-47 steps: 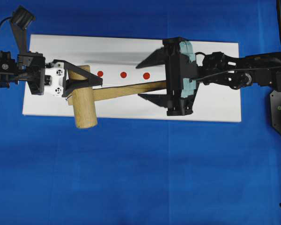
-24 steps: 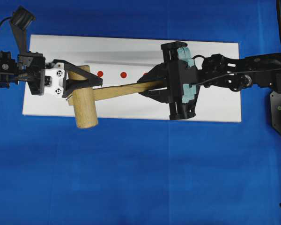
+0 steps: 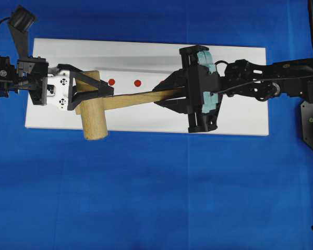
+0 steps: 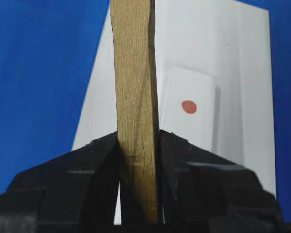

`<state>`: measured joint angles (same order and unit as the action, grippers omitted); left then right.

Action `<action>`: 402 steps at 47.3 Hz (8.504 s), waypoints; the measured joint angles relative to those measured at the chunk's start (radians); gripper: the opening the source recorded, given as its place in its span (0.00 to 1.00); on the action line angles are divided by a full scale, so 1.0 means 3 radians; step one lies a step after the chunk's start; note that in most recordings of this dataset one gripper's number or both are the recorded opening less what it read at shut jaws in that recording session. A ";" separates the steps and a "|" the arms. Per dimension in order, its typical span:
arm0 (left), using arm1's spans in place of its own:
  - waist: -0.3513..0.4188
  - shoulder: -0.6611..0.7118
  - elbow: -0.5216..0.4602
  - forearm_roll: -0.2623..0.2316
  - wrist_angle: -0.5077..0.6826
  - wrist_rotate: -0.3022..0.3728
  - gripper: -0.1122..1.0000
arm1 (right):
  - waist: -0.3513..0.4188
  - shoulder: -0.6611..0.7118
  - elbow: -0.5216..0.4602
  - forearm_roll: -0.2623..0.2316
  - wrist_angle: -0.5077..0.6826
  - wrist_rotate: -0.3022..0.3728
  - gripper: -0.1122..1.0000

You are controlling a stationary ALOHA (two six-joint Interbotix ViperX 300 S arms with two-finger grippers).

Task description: Hit the mark with a hammer.

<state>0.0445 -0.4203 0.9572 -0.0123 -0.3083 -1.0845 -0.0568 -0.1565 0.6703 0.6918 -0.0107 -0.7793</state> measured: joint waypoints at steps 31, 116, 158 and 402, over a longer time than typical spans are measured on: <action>0.0056 -0.0803 0.0435 0.0000 0.0527 0.0245 0.90 | -0.0026 -0.0481 0.0460 0.0281 0.0000 0.0026 0.18; 0.0199 -0.0941 0.0562 0.0015 0.0639 0.3467 0.89 | 0.1355 0.1038 -0.0112 0.1672 -0.0910 0.0031 0.18; 0.0302 -0.0941 0.0568 0.0015 0.0639 0.3472 0.89 | 0.1396 0.1452 -0.0189 0.1800 -0.0818 0.0036 0.18; 0.0112 -0.2889 0.1401 0.0015 0.1386 0.3907 0.88 | 0.0302 -0.2950 0.2449 0.1851 -0.0670 -0.0869 0.85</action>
<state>0.0782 -1.2870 1.3775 -0.0077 0.1074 0.0874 0.0337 -1.0416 1.4051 1.2471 -0.2117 -1.0400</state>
